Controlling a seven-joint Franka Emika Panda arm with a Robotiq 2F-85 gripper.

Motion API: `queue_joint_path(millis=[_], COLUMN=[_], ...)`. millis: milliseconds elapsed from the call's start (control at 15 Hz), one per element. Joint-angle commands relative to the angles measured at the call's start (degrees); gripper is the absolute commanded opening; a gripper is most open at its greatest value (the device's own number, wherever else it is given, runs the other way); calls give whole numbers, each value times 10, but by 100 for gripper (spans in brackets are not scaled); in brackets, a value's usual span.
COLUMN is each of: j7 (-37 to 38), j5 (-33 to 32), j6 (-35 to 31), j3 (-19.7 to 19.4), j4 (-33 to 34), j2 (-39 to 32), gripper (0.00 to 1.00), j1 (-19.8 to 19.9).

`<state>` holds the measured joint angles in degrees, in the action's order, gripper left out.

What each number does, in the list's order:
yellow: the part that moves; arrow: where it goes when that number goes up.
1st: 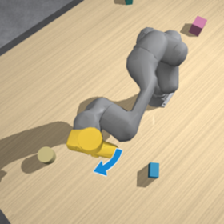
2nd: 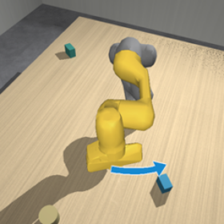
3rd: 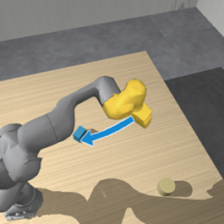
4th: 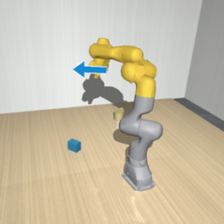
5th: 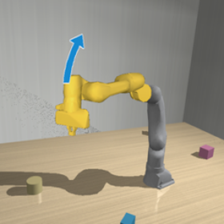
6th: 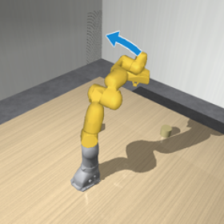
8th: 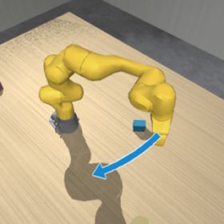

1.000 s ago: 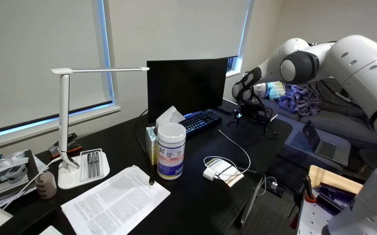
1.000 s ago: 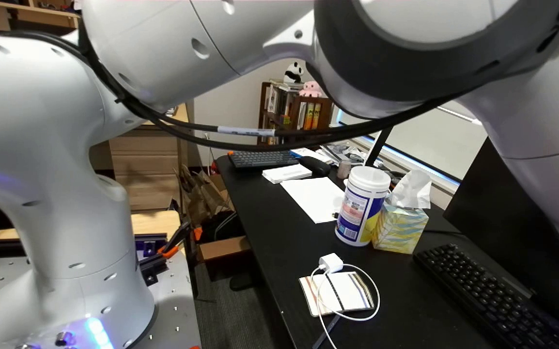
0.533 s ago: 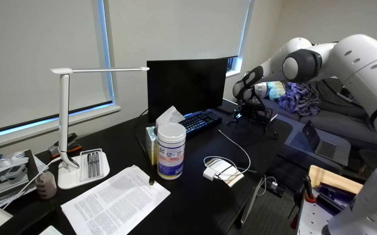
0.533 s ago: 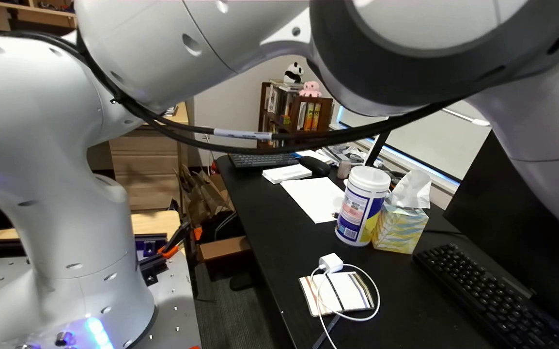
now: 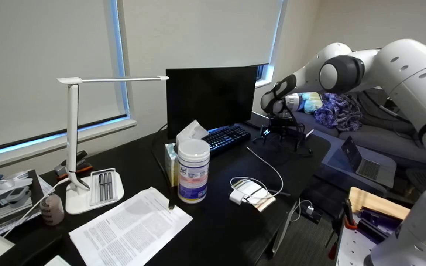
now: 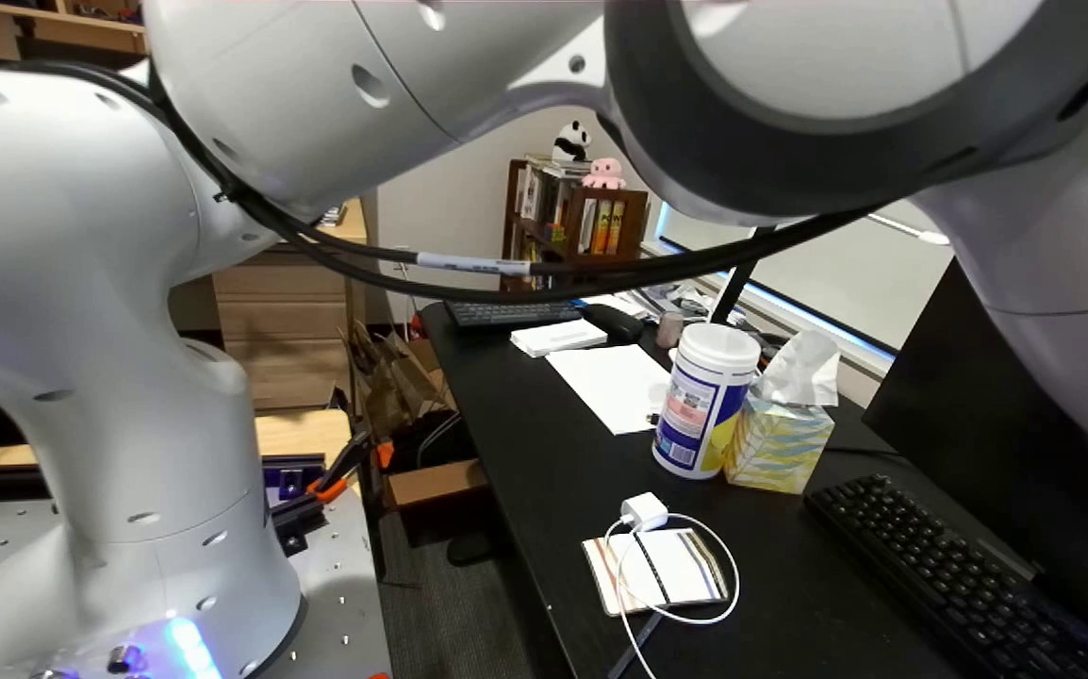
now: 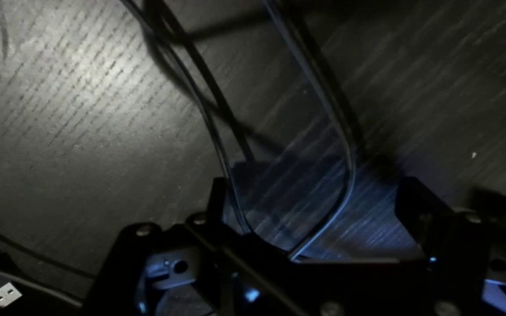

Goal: Move the black cable on the right side of the desk to the left

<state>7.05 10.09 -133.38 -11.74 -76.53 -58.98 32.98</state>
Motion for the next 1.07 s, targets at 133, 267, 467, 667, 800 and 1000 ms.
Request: queue_joint_path(millis=[133,267,467,667,800,1000], j7=[-13,-12,-2,-10,-24,-51], j5=[0,-1,-7,-15,-24,-48], j6=[-5,-6,-4,12,26,14], j3=[5,4,-4,-9,-9,-12], j4=[-17,-20,-29,-41,-58,-118], j2=[15,19,30,45,62,110], gripper=[53,39,20,5,1,4], j1=[1,-1,-9,-14,-18,-33])
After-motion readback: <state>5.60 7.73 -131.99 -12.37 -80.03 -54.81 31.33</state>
